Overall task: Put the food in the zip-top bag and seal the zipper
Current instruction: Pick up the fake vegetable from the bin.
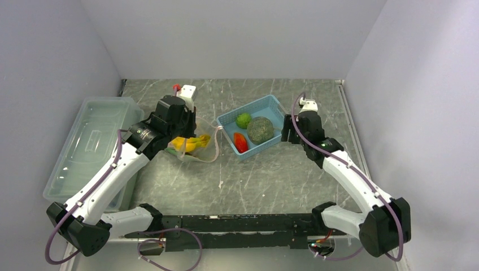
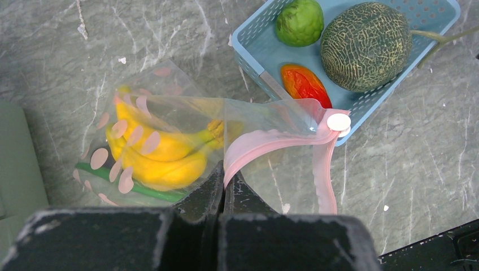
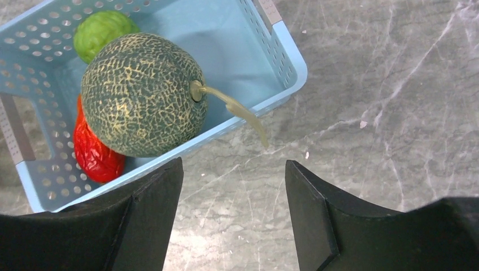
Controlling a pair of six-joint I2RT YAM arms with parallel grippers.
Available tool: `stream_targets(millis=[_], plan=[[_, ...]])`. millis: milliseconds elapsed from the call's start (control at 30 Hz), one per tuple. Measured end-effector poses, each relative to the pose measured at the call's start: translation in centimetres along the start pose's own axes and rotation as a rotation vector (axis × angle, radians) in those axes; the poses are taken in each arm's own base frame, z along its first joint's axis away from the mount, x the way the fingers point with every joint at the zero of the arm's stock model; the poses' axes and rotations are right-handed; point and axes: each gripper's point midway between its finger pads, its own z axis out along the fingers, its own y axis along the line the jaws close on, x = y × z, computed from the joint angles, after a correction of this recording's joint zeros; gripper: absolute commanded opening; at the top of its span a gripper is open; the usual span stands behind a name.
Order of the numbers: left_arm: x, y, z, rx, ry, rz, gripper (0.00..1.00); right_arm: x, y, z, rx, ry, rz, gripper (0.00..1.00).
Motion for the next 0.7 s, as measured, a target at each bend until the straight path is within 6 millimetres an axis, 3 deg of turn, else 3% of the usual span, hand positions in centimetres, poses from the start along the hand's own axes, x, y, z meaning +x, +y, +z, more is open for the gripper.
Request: stream_targets(millis=[300,567,700], plan=[[0.0,0.0,0.0,0.000,0.000,0.000,0.00,0.8,0.3,3.8,0.026,0.017,0.023,0.61],[0.0,0.0,0.0,0.000,0.000,0.000,0.00,1.1,-0.2,5.8,0.071,0.015,0.015,0.56],[0.0,0.0,0.0,0.000,0.001,0.001,0.00,1.2,-0.5,6.5,0.086,0.009,0.011,0.45]])
